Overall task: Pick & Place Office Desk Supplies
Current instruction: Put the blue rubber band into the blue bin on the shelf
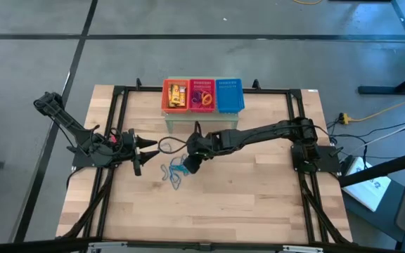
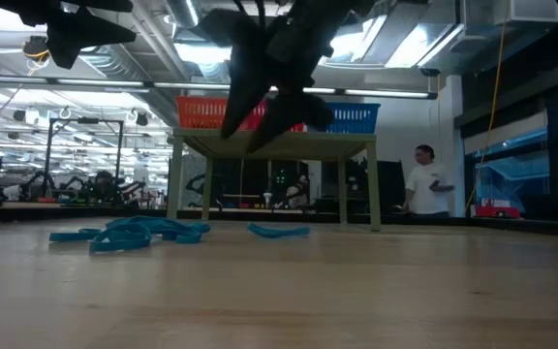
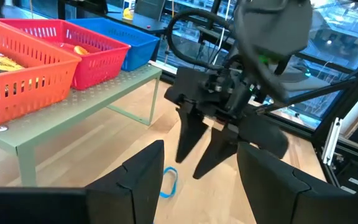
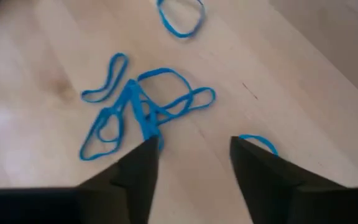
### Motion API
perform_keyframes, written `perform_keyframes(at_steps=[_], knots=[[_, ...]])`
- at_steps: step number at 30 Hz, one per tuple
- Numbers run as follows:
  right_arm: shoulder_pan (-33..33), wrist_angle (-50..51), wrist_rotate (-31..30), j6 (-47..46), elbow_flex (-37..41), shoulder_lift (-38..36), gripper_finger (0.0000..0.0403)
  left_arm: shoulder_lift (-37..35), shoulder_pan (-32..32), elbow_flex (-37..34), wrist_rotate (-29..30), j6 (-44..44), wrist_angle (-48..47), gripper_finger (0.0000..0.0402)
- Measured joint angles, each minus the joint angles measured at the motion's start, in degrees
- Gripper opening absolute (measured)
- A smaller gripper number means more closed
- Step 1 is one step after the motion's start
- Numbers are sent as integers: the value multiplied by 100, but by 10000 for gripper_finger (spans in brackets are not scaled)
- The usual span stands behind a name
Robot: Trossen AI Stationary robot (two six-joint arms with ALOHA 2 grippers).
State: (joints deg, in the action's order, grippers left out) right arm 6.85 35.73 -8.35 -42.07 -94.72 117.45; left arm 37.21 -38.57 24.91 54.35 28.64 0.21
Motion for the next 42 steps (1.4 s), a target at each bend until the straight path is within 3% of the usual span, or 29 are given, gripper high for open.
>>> perform_keyframes(at_steps=[6, 13, 25, 42], knots=[[-4, 123, -8, -322, 3, 394, 233, 0, 0, 0, 3, 7, 2, 200], [-42, 43, 15, -642, 6, 629, 212, 0, 0, 0, -71, 87, 2, 200], [-113, 248, -743, -1296, 5, 629, 208, 0, 0, 0, -93, 70, 0, 200], [-105, 169, -532, -1502, 7, 693, 213, 0, 0, 0, -111, 51, -1, 200]])
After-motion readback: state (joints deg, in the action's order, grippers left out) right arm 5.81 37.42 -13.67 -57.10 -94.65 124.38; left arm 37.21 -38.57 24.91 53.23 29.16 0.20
